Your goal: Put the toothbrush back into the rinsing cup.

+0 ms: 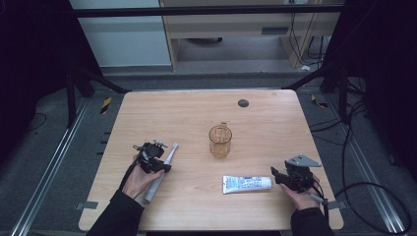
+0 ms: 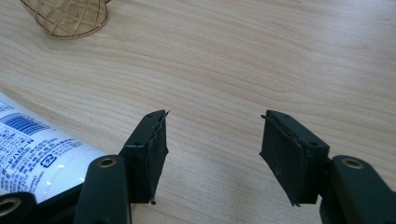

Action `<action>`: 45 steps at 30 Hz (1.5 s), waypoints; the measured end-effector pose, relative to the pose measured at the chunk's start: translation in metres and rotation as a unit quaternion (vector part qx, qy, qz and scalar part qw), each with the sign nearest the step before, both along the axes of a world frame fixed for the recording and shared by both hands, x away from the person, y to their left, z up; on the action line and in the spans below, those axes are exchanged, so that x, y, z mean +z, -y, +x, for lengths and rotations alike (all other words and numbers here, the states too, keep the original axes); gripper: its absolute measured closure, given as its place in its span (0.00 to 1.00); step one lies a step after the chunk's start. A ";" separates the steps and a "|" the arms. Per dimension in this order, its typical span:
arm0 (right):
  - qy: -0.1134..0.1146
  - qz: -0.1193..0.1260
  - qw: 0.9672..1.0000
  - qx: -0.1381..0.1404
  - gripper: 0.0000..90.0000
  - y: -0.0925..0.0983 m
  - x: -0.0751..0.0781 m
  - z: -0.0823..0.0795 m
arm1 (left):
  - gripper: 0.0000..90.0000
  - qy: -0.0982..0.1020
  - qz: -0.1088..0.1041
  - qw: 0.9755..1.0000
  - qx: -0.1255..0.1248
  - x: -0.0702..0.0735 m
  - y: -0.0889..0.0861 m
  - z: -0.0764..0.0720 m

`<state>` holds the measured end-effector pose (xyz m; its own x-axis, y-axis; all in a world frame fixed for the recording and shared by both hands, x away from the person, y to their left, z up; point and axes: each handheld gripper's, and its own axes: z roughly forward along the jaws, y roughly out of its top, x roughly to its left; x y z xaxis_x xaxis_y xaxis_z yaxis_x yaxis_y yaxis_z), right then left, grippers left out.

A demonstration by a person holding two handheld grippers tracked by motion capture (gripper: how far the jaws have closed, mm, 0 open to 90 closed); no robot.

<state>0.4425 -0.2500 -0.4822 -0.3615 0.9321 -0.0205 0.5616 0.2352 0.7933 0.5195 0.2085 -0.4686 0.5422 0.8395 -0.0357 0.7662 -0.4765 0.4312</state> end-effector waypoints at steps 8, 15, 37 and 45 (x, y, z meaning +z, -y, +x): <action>-0.001 0.001 1.000 -0.001 0.45 0.000 0.000 0.000 | 0.70 -0.006 0.000 1.000 0.002 -0.002 0.000 0.001; 0.000 0.000 1.000 -0.001 0.45 0.001 0.000 0.000 | 0.73 -0.009 -0.001 1.000 0.003 -0.001 0.000 0.002; 0.001 0.002 1.000 -0.002 0.45 0.002 0.000 0.000 | 0.75 -0.002 0.008 1.000 -0.012 0.005 -0.002 0.002; 0.002 0.000 1.000 -0.001 0.45 0.002 0.001 0.000 | 0.75 0.026 -0.014 0.999 -0.013 0.019 -0.006 -0.005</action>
